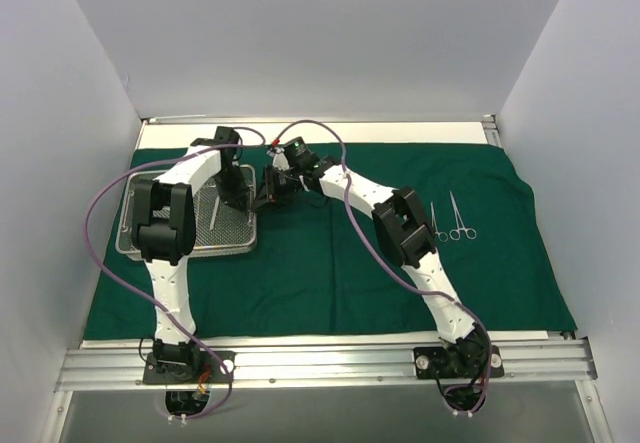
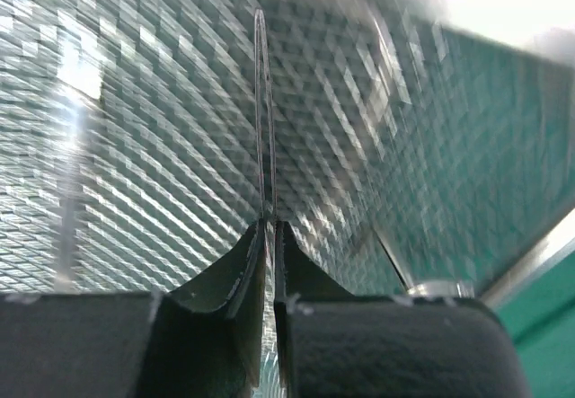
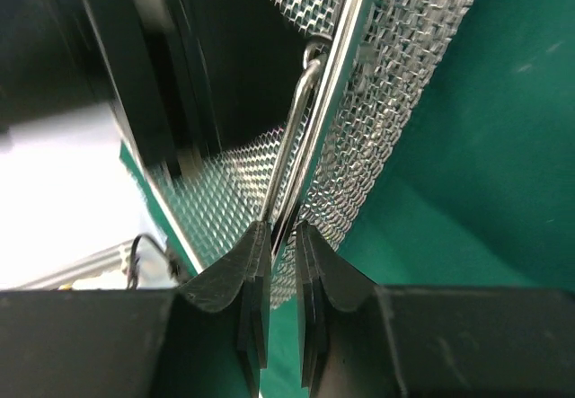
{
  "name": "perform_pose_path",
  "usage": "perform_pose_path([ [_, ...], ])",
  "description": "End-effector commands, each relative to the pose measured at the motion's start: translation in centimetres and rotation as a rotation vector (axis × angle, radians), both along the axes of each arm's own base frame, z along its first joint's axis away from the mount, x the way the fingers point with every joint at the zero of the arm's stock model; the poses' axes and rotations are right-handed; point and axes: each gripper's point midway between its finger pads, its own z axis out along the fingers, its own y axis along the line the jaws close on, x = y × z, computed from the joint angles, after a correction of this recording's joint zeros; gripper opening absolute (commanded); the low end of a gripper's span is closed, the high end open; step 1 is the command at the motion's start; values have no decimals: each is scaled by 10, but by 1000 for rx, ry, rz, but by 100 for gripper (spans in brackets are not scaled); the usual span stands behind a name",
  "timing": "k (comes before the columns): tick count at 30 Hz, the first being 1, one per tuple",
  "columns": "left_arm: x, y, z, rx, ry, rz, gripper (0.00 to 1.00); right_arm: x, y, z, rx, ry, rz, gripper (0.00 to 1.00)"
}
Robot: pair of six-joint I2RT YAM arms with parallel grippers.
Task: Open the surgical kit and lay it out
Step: Pick up the medical item from the container, then place the medical item in the surgical kit.
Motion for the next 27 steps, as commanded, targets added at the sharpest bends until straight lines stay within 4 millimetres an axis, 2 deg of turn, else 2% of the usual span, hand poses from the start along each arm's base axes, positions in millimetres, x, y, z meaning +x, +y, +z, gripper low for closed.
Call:
perform_pose_path([
  [1,-33,-20,12,-39,86,-112,13,33,-18,-26,-116,-103,-84,0],
  [4,-42,-15,16,-16,102,-139,12,38,-24,-28,-142,-118,-92,0],
  [9,-38,2,31,22,63,-119,11,36,-27,-26,-134,-118,-86,0],
  [13,-30,25,53,46,1,-90,3,36,-37,-29,-152,-114,-88,0],
  [17,-22,35,81,65,-84,-121,2,40,-46,-26,-143,-107,-72,0],
  [18,-19,33,94,58,-113,-133,2,41,-48,-23,-141,-111,-67,14],
  [20,-18,30,107,48,-143,-167,2,47,-54,-12,-140,-138,-70,28],
  [21,-18,21,120,3,-176,-192,2,50,-56,-5,-135,-145,-70,37],
  [23,-18,13,132,-44,-214,-225,2,56,-61,9,-131,-165,-75,45],
  [24,-15,7,139,-71,-253,-241,2,60,-71,12,-146,-163,-81,47],
  [26,-22,-10,150,-175,-288,-286,2,69,-85,32,-152,-181,-107,51],
  [27,-17,-20,162,-225,-352,-318,2,74,-98,37,-153,-176,-112,53],
])
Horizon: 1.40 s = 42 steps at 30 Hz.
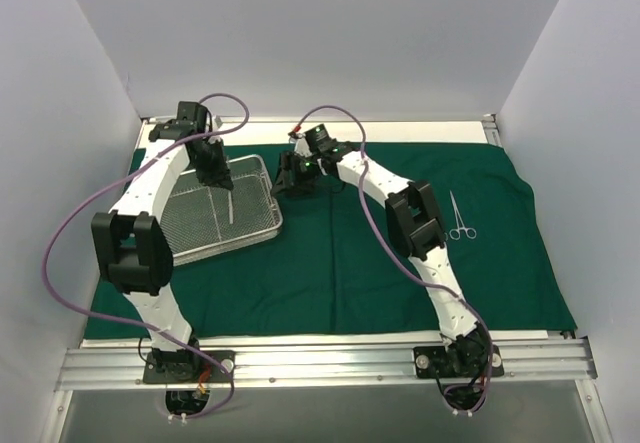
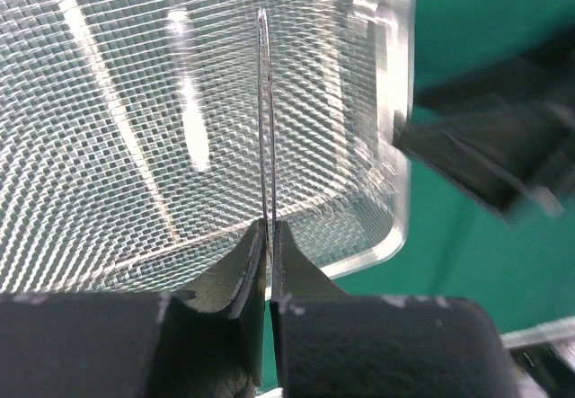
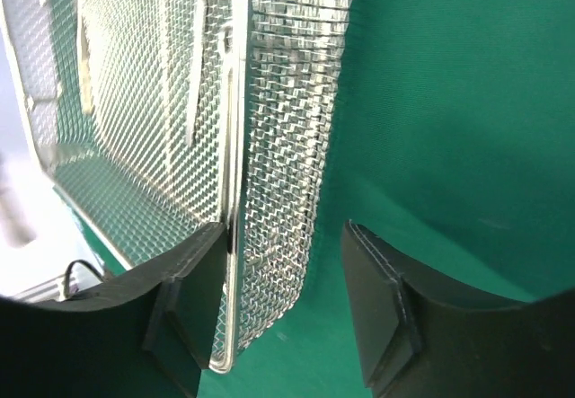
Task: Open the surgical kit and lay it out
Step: Place the medical item in the surgical kit.
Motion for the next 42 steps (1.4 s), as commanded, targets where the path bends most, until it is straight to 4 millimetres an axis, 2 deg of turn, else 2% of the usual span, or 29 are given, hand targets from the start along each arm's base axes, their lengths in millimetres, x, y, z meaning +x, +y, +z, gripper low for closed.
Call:
perform_pose_path([
  [1,-2,-49,47,-256,-155,-183,2,26,-52,61,-38,-87,-60,54],
  [3,-2,-67,63,-367,-210,-246,2,25,-66,74,-57,-101,-63,55],
  [4,-8,-80,68,-450,-205,-280,2,27,-76,90,-59,-139,-67,56],
  [6,-10,-94,81,-542,-246,-336,2,24,-82,103,-50,-164,-65,57],
  [7,-15,-100,84,-582,-240,-350,2,20,-84,119,-18,-181,-54,58],
  [8,-16,-104,85,-585,-243,-361,2,14,-85,116,-12,-167,-50,58],
  [11,-24,-109,81,-613,-217,-375,2,9,-81,122,33,-166,-31,60],
  [14,-28,-117,85,-654,-241,-413,2,6,-77,138,71,-168,-14,60],
  [18,-35,-132,91,-735,-240,-480,2,-9,-55,171,247,-178,63,55],
  [19,-35,-136,94,-756,-237,-483,2,-16,-54,171,271,-163,73,53],
  [21,-33,-142,102,-797,-264,-510,2,-20,-46,183,340,-187,95,49],
  [23,-36,-149,109,-854,-270,-540,2,-24,-44,188,377,-194,110,49],
  [28,-38,-156,112,-911,-267,-546,2,-28,-42,203,430,-219,139,47],
  [32,-38,-155,110,-907,-276,-546,2,-24,-55,200,398,-229,85,46],
  [34,-38,-155,112,-910,-285,-548,2,-23,-62,206,397,-243,69,46],
  [42,-35,-153,115,-950,-283,-524,2,-29,-64,213,417,-257,94,49],
])
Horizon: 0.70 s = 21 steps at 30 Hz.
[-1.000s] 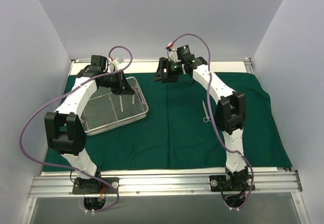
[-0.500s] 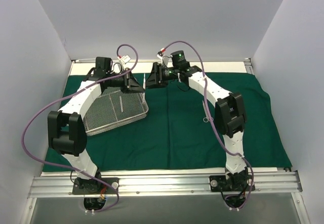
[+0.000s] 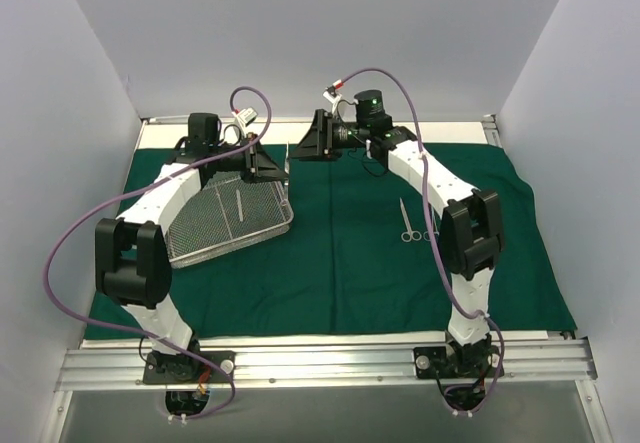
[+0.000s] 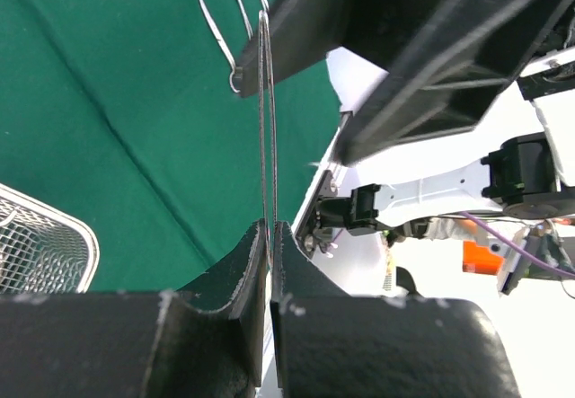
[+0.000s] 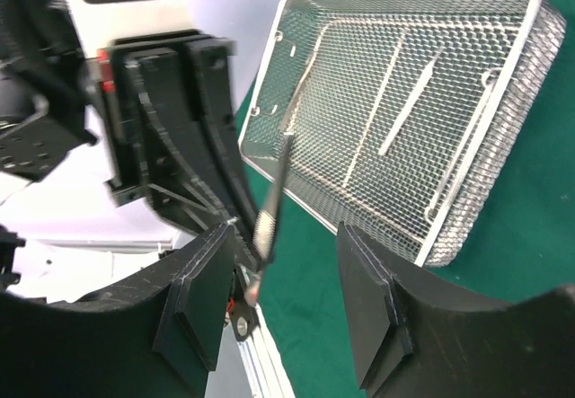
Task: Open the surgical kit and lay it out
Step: Place the medical item in the surgical kit.
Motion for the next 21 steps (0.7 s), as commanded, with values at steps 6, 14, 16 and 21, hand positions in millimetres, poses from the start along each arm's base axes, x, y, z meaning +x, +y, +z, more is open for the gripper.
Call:
perform_pose_path([
  [6,-4,-5,39,-152,-81,-38,2,-21,13,45,150,-73,108,49],
  [14,-9,-8,53,-267,-113,-47,2,-26,23,44,191,-53,143,45],
  [16,-8,-7,55,-274,-114,-45,2,-28,26,36,186,-26,153,43],
  [21,-7,-7,58,-277,-123,-48,2,-26,24,25,151,-20,135,42],
])
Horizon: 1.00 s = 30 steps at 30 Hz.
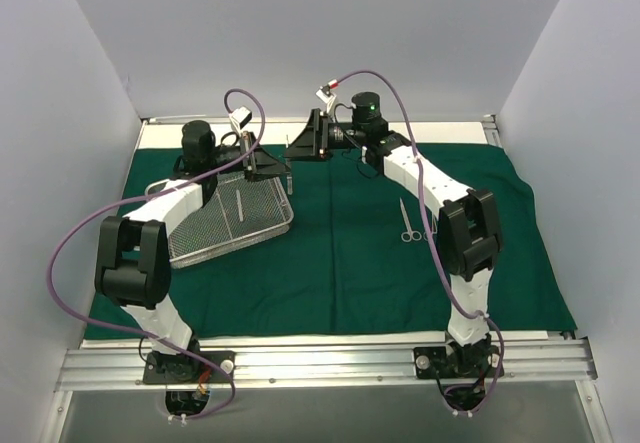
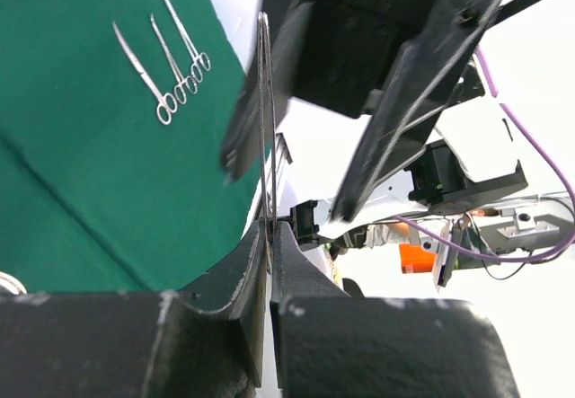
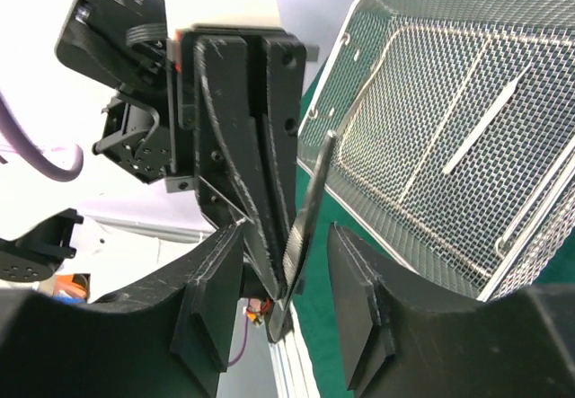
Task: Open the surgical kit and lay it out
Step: Place the medical item in the surgical kit.
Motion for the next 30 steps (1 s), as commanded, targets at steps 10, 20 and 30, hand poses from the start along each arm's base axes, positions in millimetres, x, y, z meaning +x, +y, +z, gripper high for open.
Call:
perform_pose_path([
  [10,-9,0,34,-38,-140,-26,10,-10,5,-11,-36,-5,45,13],
  [20,11,55,-24,496,-125,173,94,32,-63,-62,-472,5,-236,0],
  [30,18,176,-54,1089,40,578,94,11,-189,-140,-1188,112,-401,0],
])
